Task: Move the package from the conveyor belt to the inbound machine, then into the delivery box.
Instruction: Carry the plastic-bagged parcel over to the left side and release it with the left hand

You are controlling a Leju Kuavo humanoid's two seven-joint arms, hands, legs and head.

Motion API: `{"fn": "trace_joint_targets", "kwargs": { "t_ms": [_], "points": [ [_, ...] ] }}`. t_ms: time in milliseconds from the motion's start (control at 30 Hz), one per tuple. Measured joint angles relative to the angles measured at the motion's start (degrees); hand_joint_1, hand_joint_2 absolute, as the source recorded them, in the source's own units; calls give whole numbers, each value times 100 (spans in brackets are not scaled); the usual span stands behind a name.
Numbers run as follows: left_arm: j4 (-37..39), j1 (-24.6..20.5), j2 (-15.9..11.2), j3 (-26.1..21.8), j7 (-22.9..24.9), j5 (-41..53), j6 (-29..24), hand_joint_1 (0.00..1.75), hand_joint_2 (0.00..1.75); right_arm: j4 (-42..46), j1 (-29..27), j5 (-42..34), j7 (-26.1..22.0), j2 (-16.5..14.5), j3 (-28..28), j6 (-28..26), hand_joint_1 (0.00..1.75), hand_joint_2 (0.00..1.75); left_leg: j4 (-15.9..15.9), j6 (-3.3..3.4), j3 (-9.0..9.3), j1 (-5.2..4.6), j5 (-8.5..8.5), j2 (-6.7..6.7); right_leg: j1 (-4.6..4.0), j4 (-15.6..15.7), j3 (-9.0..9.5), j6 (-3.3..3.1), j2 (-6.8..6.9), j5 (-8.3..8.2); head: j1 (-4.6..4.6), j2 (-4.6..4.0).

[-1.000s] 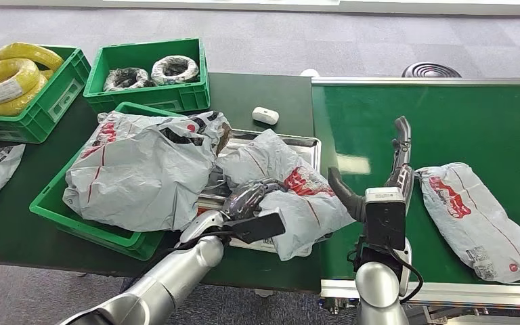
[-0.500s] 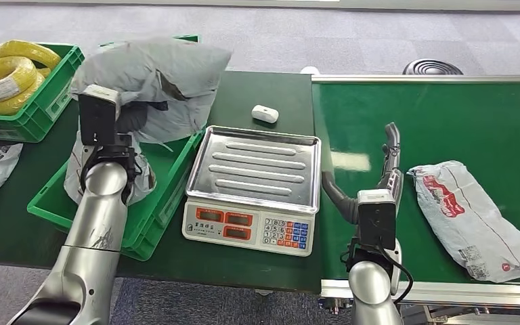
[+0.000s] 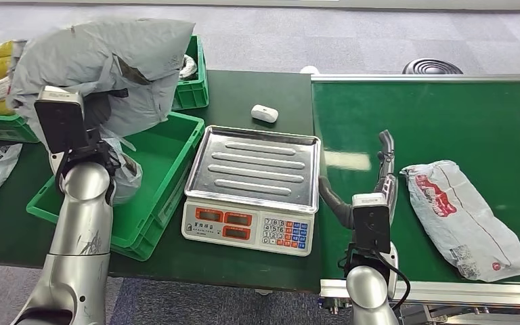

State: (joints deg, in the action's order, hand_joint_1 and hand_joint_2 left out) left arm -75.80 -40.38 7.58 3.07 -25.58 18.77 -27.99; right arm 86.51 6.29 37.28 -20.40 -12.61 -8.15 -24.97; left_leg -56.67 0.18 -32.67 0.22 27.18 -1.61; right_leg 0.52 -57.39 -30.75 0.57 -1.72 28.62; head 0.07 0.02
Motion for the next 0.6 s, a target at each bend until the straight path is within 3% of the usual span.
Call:
{"fn": "trace_joint_targets", "kwargs": {
  "t_ms": [267, 467, 500, 600],
  "points": [
    [831, -364, -190, -371, 78, 937, -1007, 171, 175, 0, 3, 14, 66, -2, -36, 1, 0, 175, 0, 0, 0, 0, -1, 0, 0, -1, 1, 0, -1, 0, 1, 0],
    [1717, -569, -237, -1082, -222, 1685, -1172, 169, 175, -7, 1, 14, 73, -2, -55, -27, 0, 175, 0, 0, 0, -1, -1, 1, 1, -1, -2, 0, -3, 0, 2, 0],
    [1837, -578, -235, -1185, -277, 1745, -1174, 158, 175, -9, 1, 14, 74, -2, -56, -36, 0, 175, 0, 0, 0, 0, -1, 2, 1, -1, -2, 0, -2, 0, 1, 0],
    [2117, -584, -233, -1410, -331, 1875, -1175, 31, 175, -13, 0, 14, 75, -2, -63, -45, 0, 175, 0, 0, -1, 0, -1, 1, 1, -1, -3, 0, -1, 0, 1, 0]
  ]
}}
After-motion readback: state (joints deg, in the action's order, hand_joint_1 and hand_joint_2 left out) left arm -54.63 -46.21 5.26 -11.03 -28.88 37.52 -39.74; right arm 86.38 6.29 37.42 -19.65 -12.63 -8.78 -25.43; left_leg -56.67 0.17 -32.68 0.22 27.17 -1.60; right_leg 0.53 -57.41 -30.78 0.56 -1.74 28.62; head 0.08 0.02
